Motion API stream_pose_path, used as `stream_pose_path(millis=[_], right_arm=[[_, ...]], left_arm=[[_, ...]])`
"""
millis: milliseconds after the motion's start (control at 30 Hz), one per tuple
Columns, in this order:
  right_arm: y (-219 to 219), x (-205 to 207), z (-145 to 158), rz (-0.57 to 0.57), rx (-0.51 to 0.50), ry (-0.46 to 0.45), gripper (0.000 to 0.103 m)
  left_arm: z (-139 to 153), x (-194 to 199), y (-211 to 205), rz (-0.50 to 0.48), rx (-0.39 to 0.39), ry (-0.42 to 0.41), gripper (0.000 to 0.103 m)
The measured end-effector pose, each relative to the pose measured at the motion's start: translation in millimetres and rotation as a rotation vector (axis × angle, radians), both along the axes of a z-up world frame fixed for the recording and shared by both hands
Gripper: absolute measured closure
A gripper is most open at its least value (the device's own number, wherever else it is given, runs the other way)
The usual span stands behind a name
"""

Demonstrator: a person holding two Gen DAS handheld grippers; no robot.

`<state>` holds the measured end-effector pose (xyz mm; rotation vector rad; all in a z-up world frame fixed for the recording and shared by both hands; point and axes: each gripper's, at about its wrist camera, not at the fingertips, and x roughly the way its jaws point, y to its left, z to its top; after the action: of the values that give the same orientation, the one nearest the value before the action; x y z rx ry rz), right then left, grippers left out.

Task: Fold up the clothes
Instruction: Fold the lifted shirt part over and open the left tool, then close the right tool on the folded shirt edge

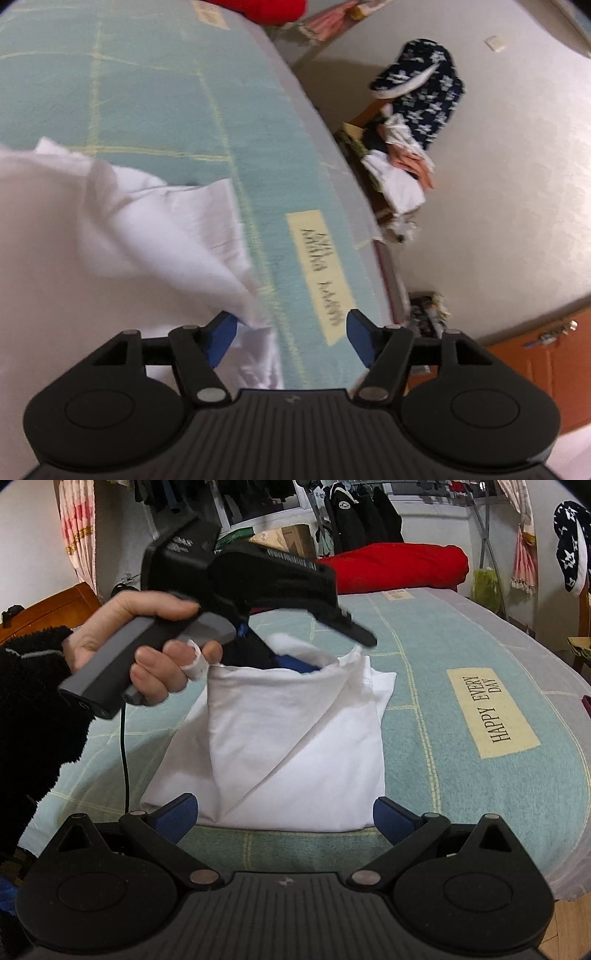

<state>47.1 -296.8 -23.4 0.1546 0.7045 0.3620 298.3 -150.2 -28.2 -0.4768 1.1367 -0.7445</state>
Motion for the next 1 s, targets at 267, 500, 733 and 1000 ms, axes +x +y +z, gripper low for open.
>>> stream_pose_path(millis=[267,500,733,1000], right_arm=[[-0.7,-2.1,0.4,-0.003,-0.005,-0.007,0.000],[-16.4,-2.2,1.3,-0.005,0.090,-0.046,0.000],[-40.5,12.6,-13.9,-0.014,0.284,-0.014,0.014],[-47.7,20.7,-37.7,-0.085,0.287,0.061,0.030]], left_arm=[[24.3,-7.5,10.3,-0.008,-0.017,-0.099,0.031],[16.4,-54.3,57.7,0.001,0.189,-0.288,0.029],[-11.0,-119.7,102.0,0.067,0.342,-0.411,0.028],[-23.7,-154.4,115.1,0.187,0.317,-0.437,0.026]])
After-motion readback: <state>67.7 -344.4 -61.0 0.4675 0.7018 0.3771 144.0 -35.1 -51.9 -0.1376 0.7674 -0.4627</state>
